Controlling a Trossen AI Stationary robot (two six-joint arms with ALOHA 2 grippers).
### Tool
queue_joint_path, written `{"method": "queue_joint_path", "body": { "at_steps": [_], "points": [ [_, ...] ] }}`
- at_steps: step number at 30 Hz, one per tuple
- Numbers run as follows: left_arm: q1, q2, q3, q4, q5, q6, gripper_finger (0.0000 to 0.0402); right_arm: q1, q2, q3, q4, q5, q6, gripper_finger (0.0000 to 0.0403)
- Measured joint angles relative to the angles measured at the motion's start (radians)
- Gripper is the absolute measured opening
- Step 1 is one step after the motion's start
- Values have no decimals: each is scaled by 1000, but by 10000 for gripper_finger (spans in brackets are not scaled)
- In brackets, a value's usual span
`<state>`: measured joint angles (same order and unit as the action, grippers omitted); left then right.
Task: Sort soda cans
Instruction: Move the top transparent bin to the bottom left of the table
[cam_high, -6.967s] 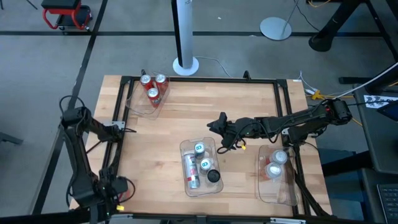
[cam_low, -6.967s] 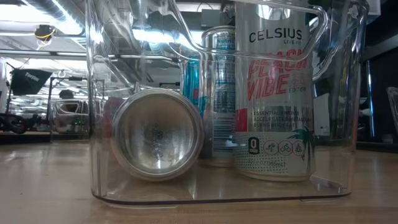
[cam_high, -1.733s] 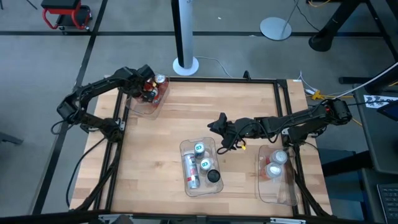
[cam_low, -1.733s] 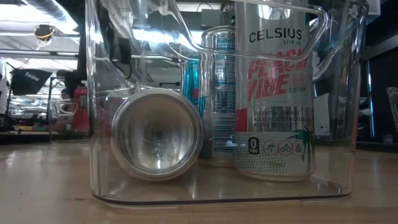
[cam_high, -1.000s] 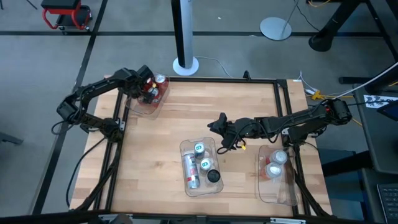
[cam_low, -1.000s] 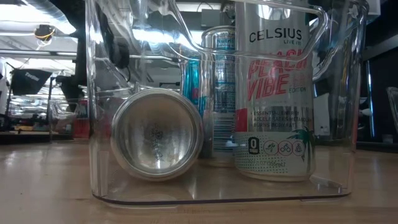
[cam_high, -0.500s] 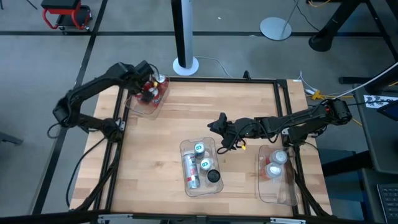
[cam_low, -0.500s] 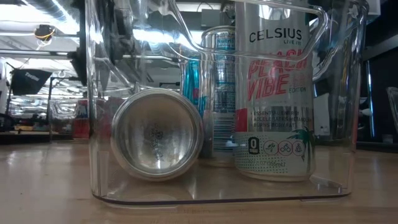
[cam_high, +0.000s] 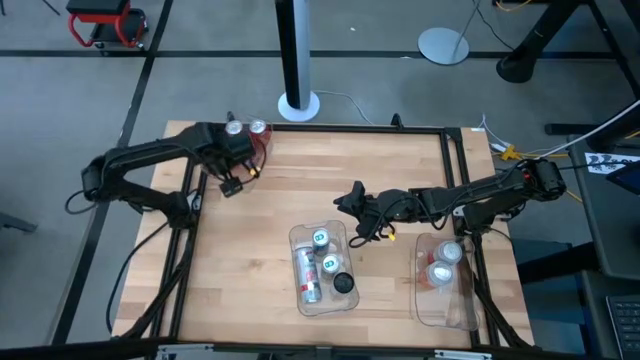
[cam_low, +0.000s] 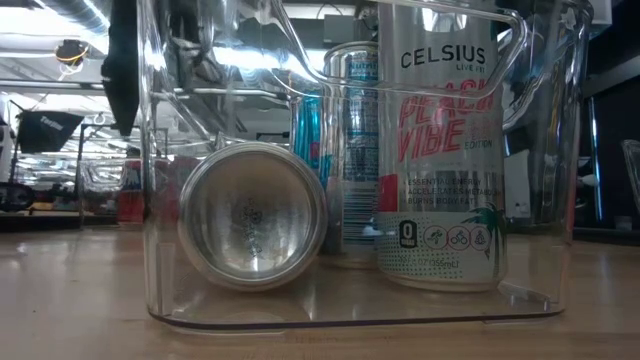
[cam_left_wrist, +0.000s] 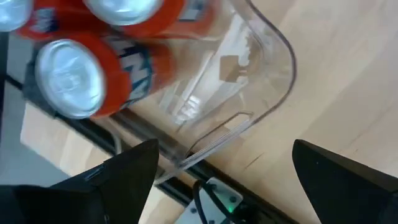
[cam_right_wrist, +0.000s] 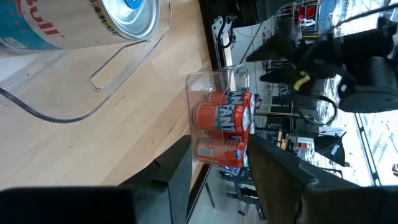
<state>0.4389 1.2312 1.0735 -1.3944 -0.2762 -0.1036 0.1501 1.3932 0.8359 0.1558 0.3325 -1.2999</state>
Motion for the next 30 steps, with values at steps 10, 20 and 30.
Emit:
{"method": "queue_joint_path", "body": {
  "at_steps": [10, 20, 30],
  "points": [
    [-65, 1, -190, 68, -27, 115, 355, 0, 0, 0, 1, 0, -14, 154],
    [-65, 2, -263, 165, -28, 138, 294, 0, 0, 0, 5, 0, -14, 154],
    [-65, 1, -260, 188, -36, 134, 124, 0, 0, 0, 6, 0, -14, 154]
  ]
}}
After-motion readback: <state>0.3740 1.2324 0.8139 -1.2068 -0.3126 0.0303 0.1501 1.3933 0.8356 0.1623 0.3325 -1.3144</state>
